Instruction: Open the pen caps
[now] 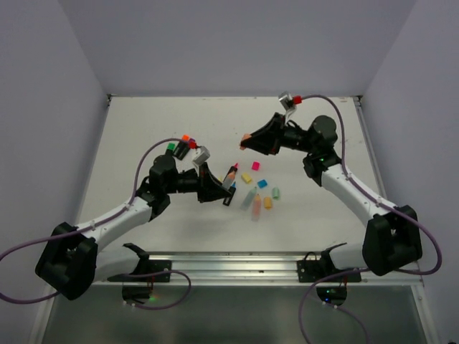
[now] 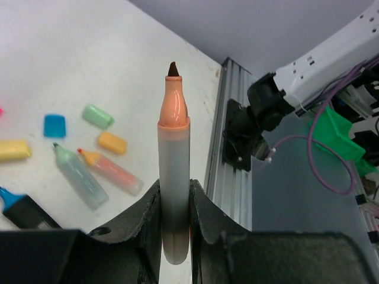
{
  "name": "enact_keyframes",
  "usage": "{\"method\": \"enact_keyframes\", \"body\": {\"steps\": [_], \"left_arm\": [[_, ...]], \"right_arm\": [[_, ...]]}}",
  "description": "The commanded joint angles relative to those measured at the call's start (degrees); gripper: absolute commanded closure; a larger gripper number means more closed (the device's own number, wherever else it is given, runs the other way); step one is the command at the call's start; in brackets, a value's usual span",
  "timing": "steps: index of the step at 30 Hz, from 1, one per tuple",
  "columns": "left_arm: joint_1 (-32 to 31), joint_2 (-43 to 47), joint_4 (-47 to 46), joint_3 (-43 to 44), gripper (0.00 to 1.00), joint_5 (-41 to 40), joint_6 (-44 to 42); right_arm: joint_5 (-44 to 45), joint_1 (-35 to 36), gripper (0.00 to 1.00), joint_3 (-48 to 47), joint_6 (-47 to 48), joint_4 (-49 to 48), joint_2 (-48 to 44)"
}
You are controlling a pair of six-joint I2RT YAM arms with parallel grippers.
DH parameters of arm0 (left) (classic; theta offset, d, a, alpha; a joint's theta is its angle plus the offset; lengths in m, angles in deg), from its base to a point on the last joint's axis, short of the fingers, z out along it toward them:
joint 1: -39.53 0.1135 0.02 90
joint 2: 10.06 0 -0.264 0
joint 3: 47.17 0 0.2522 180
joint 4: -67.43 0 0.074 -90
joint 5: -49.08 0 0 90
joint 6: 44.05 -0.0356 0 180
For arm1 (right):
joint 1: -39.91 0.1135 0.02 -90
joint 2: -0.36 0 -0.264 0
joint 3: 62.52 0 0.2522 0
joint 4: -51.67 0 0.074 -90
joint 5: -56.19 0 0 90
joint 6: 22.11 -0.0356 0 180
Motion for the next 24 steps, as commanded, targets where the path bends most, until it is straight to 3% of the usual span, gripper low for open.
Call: {"method": "enact_keyframes", "body": {"steps": [1,12,20,24], "left_arm": [[0.09,1.74,-1.55,-4.59,1.00,3.49,3.35],[-1.67,-0.11,-0.86,-4.43,1.00,1.73,3.62],[-1.49,-1.68,7.23,0.14,1.00,-7.75,0.02],[-1.40,-4.06,14.07,4.09,1.00,-15.39,-2.35]], "right_arm": [[2.96,-4.39,1.00,-6.35,-0.08,-3.69,-2.06],[4.72,-5.36,1.00,-11.36,2.28,-0.27,-3.02],[9.37,-5.36,1.00,-8.99,11.93,14.48,-5.31],[16.38,-5.36,1.00,-8.99,17.40,24.94,-5.58]]}}
